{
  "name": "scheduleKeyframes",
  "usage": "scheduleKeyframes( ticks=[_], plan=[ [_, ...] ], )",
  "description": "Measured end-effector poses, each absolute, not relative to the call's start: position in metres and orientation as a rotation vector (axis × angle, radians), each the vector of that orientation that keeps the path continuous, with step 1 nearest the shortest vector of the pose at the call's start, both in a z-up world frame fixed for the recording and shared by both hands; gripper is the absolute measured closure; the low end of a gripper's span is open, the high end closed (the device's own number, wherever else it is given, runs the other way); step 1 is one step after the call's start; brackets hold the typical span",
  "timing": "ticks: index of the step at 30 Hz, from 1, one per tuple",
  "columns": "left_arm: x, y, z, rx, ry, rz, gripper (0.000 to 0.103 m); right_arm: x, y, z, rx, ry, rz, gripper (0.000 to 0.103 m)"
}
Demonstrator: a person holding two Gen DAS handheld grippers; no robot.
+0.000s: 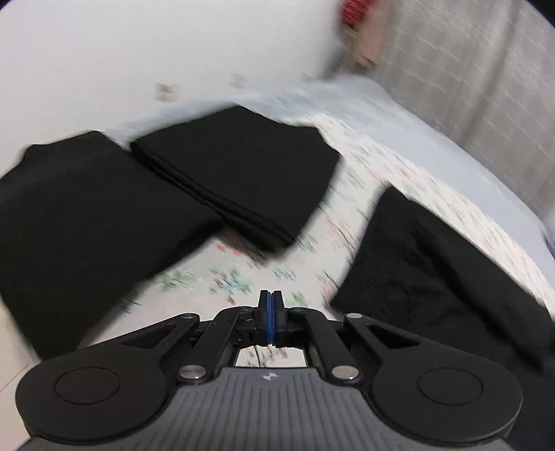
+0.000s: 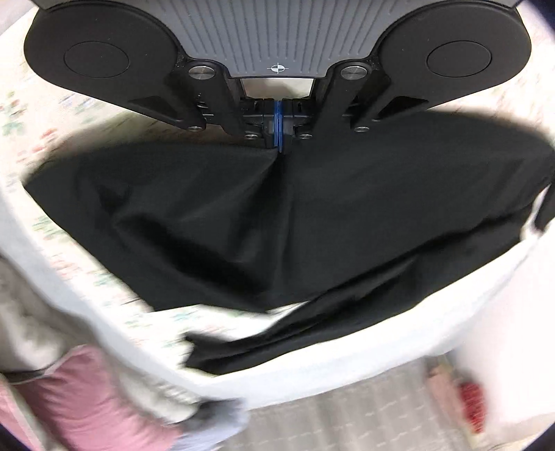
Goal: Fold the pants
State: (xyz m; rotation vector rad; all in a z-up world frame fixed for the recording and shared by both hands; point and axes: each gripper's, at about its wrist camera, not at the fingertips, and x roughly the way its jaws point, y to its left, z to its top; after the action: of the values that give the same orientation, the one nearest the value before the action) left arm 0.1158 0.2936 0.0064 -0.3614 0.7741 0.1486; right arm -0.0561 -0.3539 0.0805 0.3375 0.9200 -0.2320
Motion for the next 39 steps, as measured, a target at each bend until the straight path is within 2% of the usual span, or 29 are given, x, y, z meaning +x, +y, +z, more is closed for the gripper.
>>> scheduleKeyframes(
  ticks=[1,2,3,4,5,6,7,9,11,12,13,15,18,19,21,22,23,24,26,28,29,31,32,34,35,36,37,38,39],
  plan=[
    [0.118,0.296,0.002,-0.404,0.804,0.109,0.091,-0.057,-0.349,0.083,0.33,0.922,-0.218,0.103],
    [0.122,0.299,-0.002,-0.463,0.825,0.08,0.078,-0.058,-0.346,0.086,0.316,0.916,-0.22,0.099],
    [0.127,0.298,-0.006,-0.516,0.839,0.055,0.04,-0.058,-0.346,0.091,0.303,0.903,-0.241,0.097],
    [0.135,0.292,-0.009,-0.539,0.849,0.041,0.008,-0.058,-0.348,0.095,0.285,0.888,-0.279,0.094],
    [0.145,0.286,-0.013,-0.536,0.851,0.029,0.001,-0.057,-0.351,0.098,0.262,0.877,-0.319,0.082],
    [0.156,0.277,-0.018,-0.521,0.862,0.023,0.001,-0.057,-0.357,0.102,0.232,0.858,-0.363,0.062],
    [0.166,0.27,-0.021,-0.519,0.892,0.022,0.001,-0.058,-0.362,0.105,0.215,0.838,-0.391,0.052],
    [0.183,0.254,-0.035,-0.54,0.963,0.013,0.002,-0.063,-0.376,0.114,0.219,0.791,-0.433,0.024],
    [0.191,0.235,-0.04,-0.494,0.976,0.03,0.005,-0.065,-0.392,0.12,0.2,0.748,-0.468,0.018],
    [0.196,0.228,-0.04,-0.44,0.962,0.045,0.013,-0.063,-0.403,0.123,0.178,0.738,-0.497,0.018],
    [0.198,0.221,-0.039,-0.376,0.946,0.059,0.036,-0.061,-0.415,0.123,0.167,0.739,-0.539,0.018],
    [0.203,0.217,-0.039,-0.274,0.946,0.111,0.066,-0.052,-0.448,0.119,0.187,0.756,-0.602,0.018],
    [0.192,0.232,-0.032,-0.319,0.922,0.079,0.088,-0.019,-0.488,0.094,0.157,0.862,-0.638,0.02],
    [0.186,0.235,-0.028,-0.317,0.902,0.085,0.09,-0.011,-0.494,0.084,0.138,0.906,-0.624,0.026],
    [0.165,0.25,-0.014,-0.293,0.863,0.128,0.092,0.001,-0.502,0.063,0.174,0.988,-0.543,0.075],
    [0.159,0.257,-0.01,-0.289,0.85,0.149,0.092,-0.001,-0.498,0.061,0.166,0.983,-0.53,0.077],
    [0.151,0.267,-0.008,-0.289,0.844,0.168,0.092,-0.001,-0.493,0.063,0.117,0.993,-0.523,0.098],
    [0.142,0.279,-0.006,-0.283,0.844,0.194,0.092,-0.004,-0.492,0.067,0.103,0.991,-0.528,0.103],
    [0.134,0.287,-0.011,-0.245,0.85,0.224,0.09,-0.011,-0.493,0.072,0.124,0.978,-0.564,0.103],
    [0.136,0.284,-0.02,-0.195,0.911,0.182,0.075,-0.018,-0.497,0.077,0.142,0.963,-0.58,0.103],
    [0.138,0.285,-0.022,-0.192,0.949,0.187,0.071,-0.016,-0.494,0.076,0.161,0.972,-0.572,0.103],
    [0.135,0.294,-0.013,-0.22,0.937,0.213,0.058,-0.012,-0.491,0.071,0.109,1.01,-0.584,0.103],
    [0.132,0.297,-0.002,-0.229,0.894,0.228,0.054,-0.009,-0.49,0.07,0.087,1.025,-0.591,0.099],
    [0.131,0.299,0.022,-0.233,0.811,0.246,0.036,0.002,-0.49,0.077,0.06,0.995,-0.615,0.089],
    [0.134,0.296,0.033,-0.234,0.774,0.245,0.031,0.005,-0.488,0.082,0.034,0.958,-0.619,0.074],
    [0.142,0.293,0.044,-0.227,0.738,0.23,0.021,0.011,-0.49,0.088,0.01,0.917,-0.616,0.045],
    [0.154,0.286,0.051,-0.215,0.724,0.213,0.011,0.018,-0.49,0.093,0.004,0.884,-0.608,0.031],
    [0.17,0.279,0.056,-0.201,0.719,0.188,0.008,0.029,-0.493,0.097,0.01,0.853,-0.577,0.025],
    [0.187,0.27,0.058,-0.189,0.72,0.16,0.004,0.044,-0.495,0.1,0.027,0.835,-0.517,0.026]
  ],
)
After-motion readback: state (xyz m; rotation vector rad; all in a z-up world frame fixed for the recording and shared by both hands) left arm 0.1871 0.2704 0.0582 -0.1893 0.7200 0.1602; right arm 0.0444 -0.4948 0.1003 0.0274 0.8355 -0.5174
